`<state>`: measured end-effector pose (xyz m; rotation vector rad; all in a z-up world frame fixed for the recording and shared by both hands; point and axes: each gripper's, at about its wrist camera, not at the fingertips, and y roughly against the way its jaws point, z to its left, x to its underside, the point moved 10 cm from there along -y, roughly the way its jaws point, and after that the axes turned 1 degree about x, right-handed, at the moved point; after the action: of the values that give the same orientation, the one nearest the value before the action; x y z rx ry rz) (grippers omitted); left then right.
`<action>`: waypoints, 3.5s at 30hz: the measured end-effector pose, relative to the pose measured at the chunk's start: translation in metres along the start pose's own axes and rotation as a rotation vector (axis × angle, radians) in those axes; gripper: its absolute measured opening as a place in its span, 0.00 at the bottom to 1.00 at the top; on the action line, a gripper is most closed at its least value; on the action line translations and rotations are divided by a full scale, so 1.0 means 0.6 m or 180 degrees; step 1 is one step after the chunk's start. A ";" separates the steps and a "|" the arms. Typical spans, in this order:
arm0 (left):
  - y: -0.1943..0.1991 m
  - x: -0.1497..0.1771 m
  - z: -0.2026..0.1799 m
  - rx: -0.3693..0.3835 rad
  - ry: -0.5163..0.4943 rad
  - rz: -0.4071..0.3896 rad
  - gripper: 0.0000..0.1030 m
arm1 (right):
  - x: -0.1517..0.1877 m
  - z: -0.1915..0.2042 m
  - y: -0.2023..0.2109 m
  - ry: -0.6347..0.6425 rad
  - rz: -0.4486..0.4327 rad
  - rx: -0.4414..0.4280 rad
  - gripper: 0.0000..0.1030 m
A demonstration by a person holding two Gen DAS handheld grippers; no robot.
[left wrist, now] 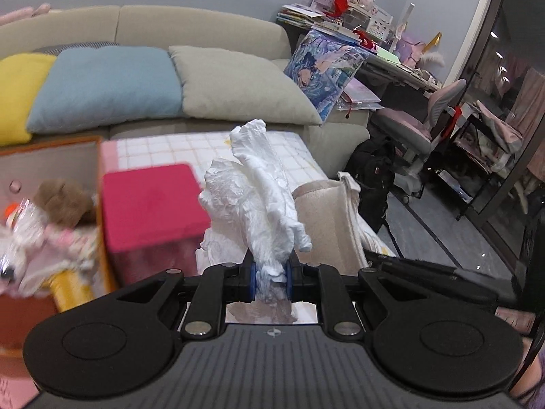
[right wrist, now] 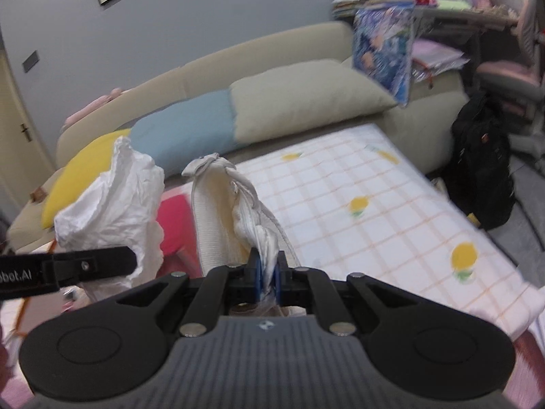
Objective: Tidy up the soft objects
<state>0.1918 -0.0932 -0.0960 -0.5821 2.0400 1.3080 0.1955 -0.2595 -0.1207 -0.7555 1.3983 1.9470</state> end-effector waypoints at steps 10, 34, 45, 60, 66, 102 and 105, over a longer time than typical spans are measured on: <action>0.078 0.046 0.057 0.0065 0.0347 -0.0079 0.17 | 0.038 0.090 0.058 0.0415 0.0236 -0.0221 0.05; 0.153 -0.006 0.332 -0.0808 0.0476 -0.0221 0.17 | -0.009 0.444 -0.043 0.2085 -0.0282 -0.0968 0.04; 0.099 0.034 0.379 -0.0823 0.0354 0.0423 0.17 | 0.052 0.471 -0.165 0.2660 0.0339 -0.0877 0.04; 0.036 0.071 0.392 -0.0797 0.0372 0.1201 0.17 | 0.138 0.476 -0.235 0.3025 0.1382 -0.1083 0.04; 0.011 0.089 0.391 -0.0783 0.0308 0.1519 0.17 | 0.167 0.477 -0.262 0.3168 0.1831 -0.1145 0.04; 0.206 -0.092 0.254 -0.0682 -0.0101 0.0156 0.64 | -0.101 0.434 -0.101 0.2257 0.0825 -0.0982 0.73; 0.230 -0.111 0.217 -0.0786 -0.0199 -0.0293 0.65 | -0.129 0.408 -0.051 0.2020 0.0485 -0.0857 0.75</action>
<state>0.1828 0.0840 -0.0006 -0.7269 1.7928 1.5142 0.2457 -0.0293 -0.0133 -1.5339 1.5901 2.1401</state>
